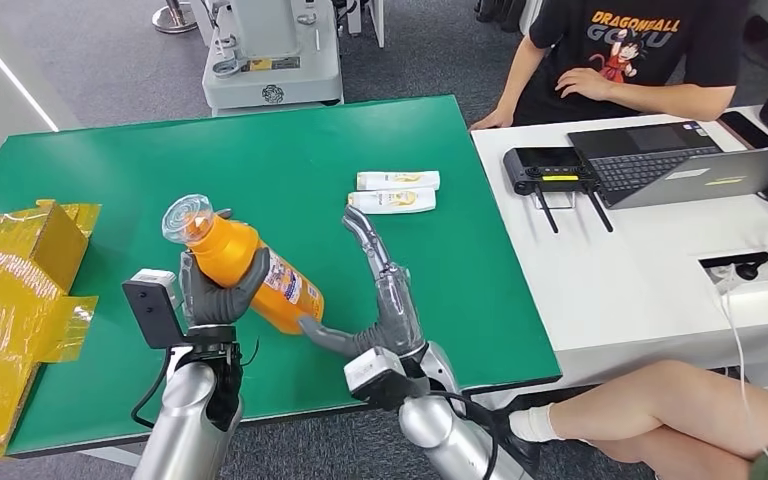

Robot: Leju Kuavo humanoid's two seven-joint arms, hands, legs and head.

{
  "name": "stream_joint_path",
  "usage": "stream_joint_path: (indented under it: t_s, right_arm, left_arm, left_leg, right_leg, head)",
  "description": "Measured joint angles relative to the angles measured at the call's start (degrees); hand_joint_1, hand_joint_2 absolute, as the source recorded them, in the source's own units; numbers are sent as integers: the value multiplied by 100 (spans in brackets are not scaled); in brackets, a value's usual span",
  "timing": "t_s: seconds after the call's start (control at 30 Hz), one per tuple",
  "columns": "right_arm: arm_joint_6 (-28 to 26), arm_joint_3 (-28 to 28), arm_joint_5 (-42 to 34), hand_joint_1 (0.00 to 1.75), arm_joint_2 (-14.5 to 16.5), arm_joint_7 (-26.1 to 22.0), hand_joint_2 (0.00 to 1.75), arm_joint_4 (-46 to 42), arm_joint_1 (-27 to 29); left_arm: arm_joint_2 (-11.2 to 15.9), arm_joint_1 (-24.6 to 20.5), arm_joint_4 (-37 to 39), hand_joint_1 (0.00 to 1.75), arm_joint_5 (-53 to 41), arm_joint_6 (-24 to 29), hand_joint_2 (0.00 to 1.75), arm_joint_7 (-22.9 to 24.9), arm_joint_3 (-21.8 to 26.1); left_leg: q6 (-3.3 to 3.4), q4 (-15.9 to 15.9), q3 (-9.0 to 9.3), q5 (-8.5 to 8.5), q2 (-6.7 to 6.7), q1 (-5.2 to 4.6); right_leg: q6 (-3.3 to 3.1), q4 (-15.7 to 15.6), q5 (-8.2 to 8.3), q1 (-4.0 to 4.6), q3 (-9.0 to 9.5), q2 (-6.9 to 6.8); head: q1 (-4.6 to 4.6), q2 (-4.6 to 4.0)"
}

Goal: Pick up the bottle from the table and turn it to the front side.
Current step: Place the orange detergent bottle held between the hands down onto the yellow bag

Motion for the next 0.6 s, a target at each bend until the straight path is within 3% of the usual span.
stream_joint_path:
  t_s: [0.3,0.6]
  right_arm:
    - [-193,392,97,0,-108,9,175,-596,268]
    - [-75,525,3,0,-116,42,175,-603,361]
  left_arm:
    - [158,-7,-352,175,-312,355,175,-32,189]
    - [520,-309,-1039,175,-1485,761,175,452,361]
  left_leg:
    - [-1,-1,0,-1,2,1]
    - [-2,-2,0,2,1,2]
  right_leg:
    - [-2,0,-2,1,-1,2]
    - [-3,1,-1,2,0,-1]
  head:
    - [-1,0]
    - [1,0]
